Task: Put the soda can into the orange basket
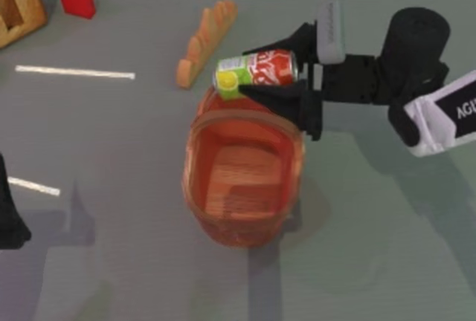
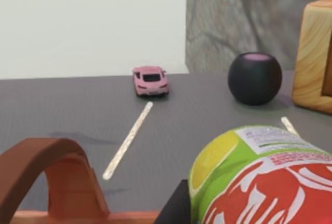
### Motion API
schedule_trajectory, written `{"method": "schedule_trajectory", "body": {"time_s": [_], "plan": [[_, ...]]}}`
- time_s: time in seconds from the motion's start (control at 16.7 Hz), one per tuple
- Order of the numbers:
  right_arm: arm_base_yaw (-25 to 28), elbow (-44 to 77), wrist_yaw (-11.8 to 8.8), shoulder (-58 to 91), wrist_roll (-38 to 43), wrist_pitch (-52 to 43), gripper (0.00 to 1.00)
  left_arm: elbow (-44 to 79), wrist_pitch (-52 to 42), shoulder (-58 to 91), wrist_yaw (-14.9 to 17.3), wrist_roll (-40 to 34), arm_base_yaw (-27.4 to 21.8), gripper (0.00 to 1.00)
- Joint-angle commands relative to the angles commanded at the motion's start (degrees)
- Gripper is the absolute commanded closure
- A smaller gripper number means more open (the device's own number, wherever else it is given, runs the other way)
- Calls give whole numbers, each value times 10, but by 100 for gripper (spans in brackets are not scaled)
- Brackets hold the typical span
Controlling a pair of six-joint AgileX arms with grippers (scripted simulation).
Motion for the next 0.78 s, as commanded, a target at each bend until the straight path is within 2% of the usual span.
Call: {"method": "schedule_trajectory", "body": {"time_s": [0.24,0.78], "plan": [[0,0,0,0,0,0,2,0,0,0,0,0,0,0],[-2,0,0,0,0,0,0,0,0,0,0,0,0,0]]}}
